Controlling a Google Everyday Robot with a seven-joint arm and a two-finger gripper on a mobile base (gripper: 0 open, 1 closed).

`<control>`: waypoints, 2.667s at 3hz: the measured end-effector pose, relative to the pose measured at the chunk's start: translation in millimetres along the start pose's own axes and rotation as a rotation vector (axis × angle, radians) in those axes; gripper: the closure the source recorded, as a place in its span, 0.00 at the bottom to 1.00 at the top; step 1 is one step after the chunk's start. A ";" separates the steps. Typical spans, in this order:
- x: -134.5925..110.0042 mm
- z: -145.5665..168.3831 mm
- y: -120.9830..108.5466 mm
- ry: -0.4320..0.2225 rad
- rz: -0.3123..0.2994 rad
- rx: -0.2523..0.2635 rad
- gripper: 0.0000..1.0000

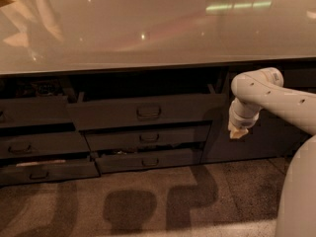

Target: Open top drawer

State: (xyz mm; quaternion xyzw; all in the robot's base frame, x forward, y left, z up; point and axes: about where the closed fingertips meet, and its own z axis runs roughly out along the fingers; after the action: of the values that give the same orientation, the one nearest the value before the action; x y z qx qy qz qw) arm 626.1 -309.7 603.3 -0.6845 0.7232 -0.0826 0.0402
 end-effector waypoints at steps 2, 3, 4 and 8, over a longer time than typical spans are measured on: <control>0.6 2.4 -2.1 0.001 0.012 -0.015 0.00; -17.3 -1.4 -4.5 0.014 -0.017 -0.009 0.00; -27.8 -3.3 -4.5 0.024 -0.037 -0.007 0.00; -209.3 24.3 49.0 0.315 -0.432 0.051 0.00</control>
Offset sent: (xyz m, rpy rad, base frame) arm 0.0000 0.0000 0.0000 0.0000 0.0000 0.0000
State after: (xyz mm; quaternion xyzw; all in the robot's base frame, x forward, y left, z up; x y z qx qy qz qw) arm 594.6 -100.2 559.3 -0.8004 0.5554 -0.2128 -0.0744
